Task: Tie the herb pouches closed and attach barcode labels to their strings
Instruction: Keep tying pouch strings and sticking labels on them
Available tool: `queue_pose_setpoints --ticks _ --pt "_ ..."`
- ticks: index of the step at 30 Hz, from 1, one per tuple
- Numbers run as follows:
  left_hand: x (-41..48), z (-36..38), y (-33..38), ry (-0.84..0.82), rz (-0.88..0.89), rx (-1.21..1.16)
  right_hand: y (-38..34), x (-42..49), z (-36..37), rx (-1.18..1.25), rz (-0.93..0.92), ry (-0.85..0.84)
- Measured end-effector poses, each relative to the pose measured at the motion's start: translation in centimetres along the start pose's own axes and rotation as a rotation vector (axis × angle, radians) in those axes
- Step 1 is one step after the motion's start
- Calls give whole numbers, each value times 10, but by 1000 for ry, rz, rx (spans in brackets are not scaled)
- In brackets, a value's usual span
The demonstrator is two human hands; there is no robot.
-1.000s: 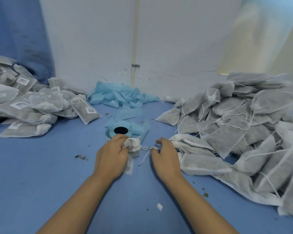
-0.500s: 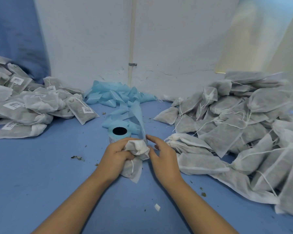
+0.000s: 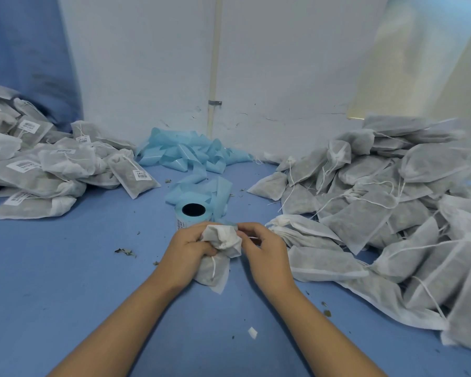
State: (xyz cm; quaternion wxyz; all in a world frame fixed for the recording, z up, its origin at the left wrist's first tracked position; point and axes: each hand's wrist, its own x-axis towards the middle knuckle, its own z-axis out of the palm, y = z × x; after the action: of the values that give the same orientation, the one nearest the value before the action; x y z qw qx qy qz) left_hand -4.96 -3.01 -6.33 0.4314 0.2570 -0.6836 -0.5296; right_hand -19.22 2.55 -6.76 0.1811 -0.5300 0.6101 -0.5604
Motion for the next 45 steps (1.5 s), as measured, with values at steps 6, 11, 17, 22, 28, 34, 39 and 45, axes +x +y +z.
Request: queue_pose_setpoints --ticks 6,11,17,22,28,34,39,45 --pt "-1 0 0 20 -10 -3 0 3 -2 131 35 9" --pt "0 -1 0 40 -35 -26 3 5 -3 219 89 40" --pt "1 -1 0 48 -49 -34 8 8 -2 252 131 114" --pt "4 -1 -2 102 -75 -44 8 9 -5 286 122 352" --pt "10 -2 -4 204 -71 -17 -2 2 -3 188 5 395" --pt "17 7 1 283 -65 -160 -13 -8 6 -48 -330 347" --pt "19 10 2 370 -61 -179 -13 -9 9 -291 -602 299" --pt "20 7 4 399 -106 -269 -11 -11 10 -352 -695 222"
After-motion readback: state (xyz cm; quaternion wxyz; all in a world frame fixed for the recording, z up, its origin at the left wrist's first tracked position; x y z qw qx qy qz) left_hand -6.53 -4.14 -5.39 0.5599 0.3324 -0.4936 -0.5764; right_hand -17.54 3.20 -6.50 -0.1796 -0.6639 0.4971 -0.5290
